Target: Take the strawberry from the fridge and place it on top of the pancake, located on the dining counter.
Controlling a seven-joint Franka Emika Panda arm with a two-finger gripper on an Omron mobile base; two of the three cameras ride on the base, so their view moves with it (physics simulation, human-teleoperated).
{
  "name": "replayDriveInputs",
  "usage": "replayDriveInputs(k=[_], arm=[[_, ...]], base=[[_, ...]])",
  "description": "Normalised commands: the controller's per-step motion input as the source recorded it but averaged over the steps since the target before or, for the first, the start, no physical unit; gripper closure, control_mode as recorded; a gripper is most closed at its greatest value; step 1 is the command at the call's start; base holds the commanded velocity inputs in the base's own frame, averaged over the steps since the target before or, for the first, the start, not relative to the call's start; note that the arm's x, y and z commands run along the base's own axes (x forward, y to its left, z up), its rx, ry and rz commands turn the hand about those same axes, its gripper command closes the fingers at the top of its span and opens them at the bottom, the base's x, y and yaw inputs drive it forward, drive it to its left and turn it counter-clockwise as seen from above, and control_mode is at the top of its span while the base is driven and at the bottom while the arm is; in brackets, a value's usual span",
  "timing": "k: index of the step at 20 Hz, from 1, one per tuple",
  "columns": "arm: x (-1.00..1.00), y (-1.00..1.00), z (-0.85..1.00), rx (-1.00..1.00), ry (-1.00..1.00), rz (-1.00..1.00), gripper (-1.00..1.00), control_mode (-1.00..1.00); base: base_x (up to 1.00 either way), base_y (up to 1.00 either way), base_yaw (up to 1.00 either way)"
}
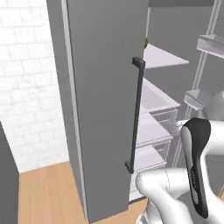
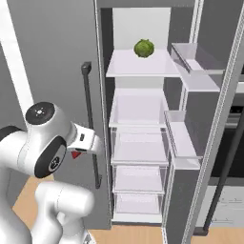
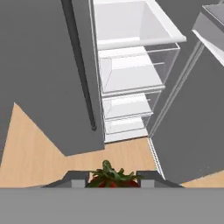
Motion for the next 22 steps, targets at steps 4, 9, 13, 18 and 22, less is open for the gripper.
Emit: replayDriveInputs(k=[4,9,13,18,22], arm=[[0.0,0.0,0.0,0.0,0.0,0.0,1.0,1.0],[0.0,0.0,0.0,0.0,0.0,0.0,1.0,1.0],[0.0,0.0,0.0,0.0,0.0,0.0,1.0,1.0],[0.0,0.0,0.0,0.0,0.0,0.0,1.0,1.0],[0.0,0.0,0.0,0.0,0.0,0.0,1.0,1.0]], base=[[-0.9,0.1,-0.6],[-0.57,-0.02,-0.81],[-0.19,-0.08,-0.89],[0.0,-0.25,-0.89],[0.04,-0.36,-0.82]])
